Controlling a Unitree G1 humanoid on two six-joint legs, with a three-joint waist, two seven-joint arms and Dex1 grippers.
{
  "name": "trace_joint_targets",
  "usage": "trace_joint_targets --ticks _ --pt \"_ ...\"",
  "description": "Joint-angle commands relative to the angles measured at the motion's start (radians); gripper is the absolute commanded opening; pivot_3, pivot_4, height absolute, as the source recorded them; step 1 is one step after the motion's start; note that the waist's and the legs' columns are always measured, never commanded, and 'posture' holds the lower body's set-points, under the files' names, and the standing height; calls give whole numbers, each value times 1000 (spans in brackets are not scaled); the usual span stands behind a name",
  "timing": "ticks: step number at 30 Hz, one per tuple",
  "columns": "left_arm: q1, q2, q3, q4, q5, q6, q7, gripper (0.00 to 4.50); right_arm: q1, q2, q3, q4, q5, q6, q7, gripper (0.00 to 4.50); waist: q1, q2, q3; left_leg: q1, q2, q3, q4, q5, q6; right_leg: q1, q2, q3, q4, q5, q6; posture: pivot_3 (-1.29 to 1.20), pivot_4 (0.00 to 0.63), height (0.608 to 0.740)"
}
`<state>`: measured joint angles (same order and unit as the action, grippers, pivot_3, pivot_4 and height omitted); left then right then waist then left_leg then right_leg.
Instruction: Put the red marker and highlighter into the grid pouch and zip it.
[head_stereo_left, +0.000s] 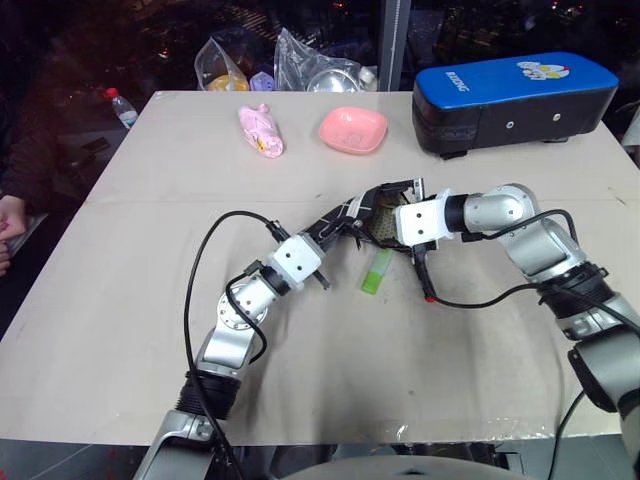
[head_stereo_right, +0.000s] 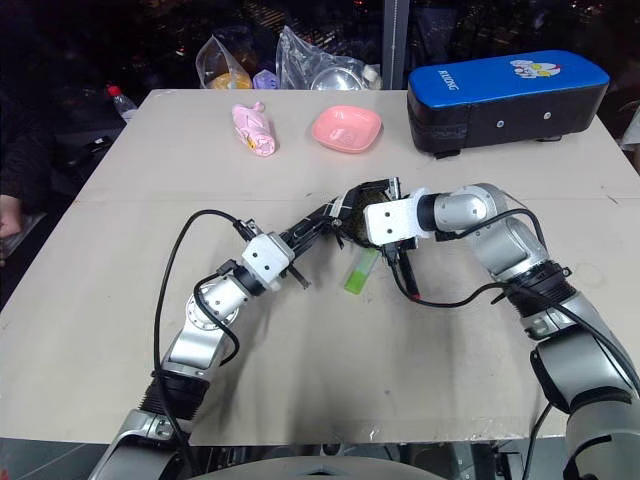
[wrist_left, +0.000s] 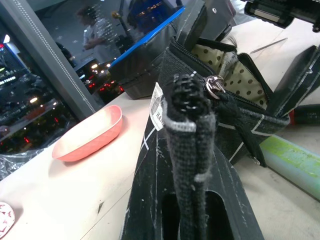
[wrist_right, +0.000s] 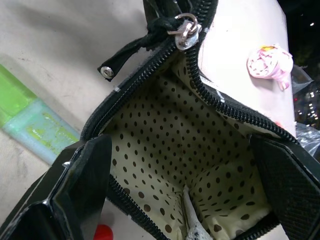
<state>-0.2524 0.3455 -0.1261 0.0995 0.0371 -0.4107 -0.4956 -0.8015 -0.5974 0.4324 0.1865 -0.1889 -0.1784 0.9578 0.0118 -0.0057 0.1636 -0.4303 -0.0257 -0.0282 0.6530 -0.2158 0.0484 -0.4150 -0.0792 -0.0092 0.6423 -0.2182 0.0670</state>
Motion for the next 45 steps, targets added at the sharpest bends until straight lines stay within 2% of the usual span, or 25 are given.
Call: trace_joint_targets --ticks 1,6,8,10,15,19,22,28,29,30,32,34,35,38,40,45 --pt "-16 1 23 -26 -19 -5 11 0 20 0 -131 -126 121 135 3 4453 1 0 0 0 0 0 0 0 0 0 0 0 0 0 0 0 150 726" --pt "-15 8 31 -24 -18 -4 11 0 129 -58 -278 -400 315 625 29 4453 5 0 0 0 0 -1 0 0 0 1 -1 0 0 0 0 0 150 726" --pt "-14 7 33 -20 -18 -4 13 0 282 -105 -337 -573 405 920 3 4453 9 -1 -1 0 1 -2 0 0 0 2 -2 -1 -1 0 0 0 150 726" --pt "-14 4 30 -15 -17 -6 14 0 408 -102 -377 -684 443 1102 -67 4453 14 -1 -1 -1 1 -4 0 0 0 3 -8 -3 -2 0 -1 0 150 726" --pt "-17 -2 27 -10 -18 -7 9 0 543 -2 -361 -806 435 1300 -261 4453 -3 0 -1 0 1 -1 0 0 0 1 -7 0 -1 0 -1 0 150 726" --pt "-21 0 27 -8 -21 -7 4 0 576 112 -367 -805 415 1360 -409 4453 2 0 -1 1 1 -2 0 0 0 2 -5 0 -1 0 -1 0 150 726" --pt "-22 3 27 -9 -24 -6 -4 0 582 137 -360 -824 422 1383 -453 3536 4 0 -1 0 0 -2 0 0 0 1 -1 0 -1 0 0 0 150 726" --pt "-13 8 27 -16 -26 -3 -10 0 564 93 -375 -852 452 1429 -469 616 2 0 -1 0 0 -2 1 0 0 2 -1 -1 -1 0 0 0 150 726" --pt "-12 8 27 -17 -26 -3 -11 0 553 82 -396 -855 462 1442 -465 284 2 0 -1 0 0 -2 1 0 0 2 0 -1 -1 0 0 0 150 726" --pt "-12 9 27 -18 -26 -2 -11 0 542 64 -416 -857 469 1451 -457 287 2 0 -1 0 0 -2 1 0 0 2 0 -1 -1 0 0 0 150 726" --pt "-10 9 30 -21 -27 0 -12 0 513 3 -474 -850 494 1461 -424 287 2 0 -1 0 0 -2 1 0 0 2 -1 -1 -1 0 0 0 150 726" --pt "-8 9 29 -25 -30 3 -14 0 467 -176 -515 -819 513 1370 -298 287 3 1 0 0 0 -2 1 0 0 2 -1 -1 -1 0 0 0 150 726" --pt "-9 9 27 -24 -31 3 -17 0 449 -266 -512 -799 504 1285 -230 287 4 1 0 0 -1 -2 2 0 0 2 -1 -1 -1 0 0 0 150 726" --pt "-15 9 19 -19 -36 1 -25 0 403 -432 -446 -735 436 1025 -113 287 1 1 0 0 0 -2 1 0 0 3 -1 -2 -2 -1 0 0 150 726" --pt "-21 6 13 -15 -38 -1 -32 0 345 -485 -371 -671 352 833 -71 287 -7 1 0 1 1 -2 1 0 0 3 1 -2 -2 -1 0 0 150 726" --pt "-41 4 -3 0 -40 -15 -55 0 206 -487 -198 -491 163 483 11 287 -12 1 1 1 1 0 1 0 0 2 1 0 -2 -1 0 0 150 726"
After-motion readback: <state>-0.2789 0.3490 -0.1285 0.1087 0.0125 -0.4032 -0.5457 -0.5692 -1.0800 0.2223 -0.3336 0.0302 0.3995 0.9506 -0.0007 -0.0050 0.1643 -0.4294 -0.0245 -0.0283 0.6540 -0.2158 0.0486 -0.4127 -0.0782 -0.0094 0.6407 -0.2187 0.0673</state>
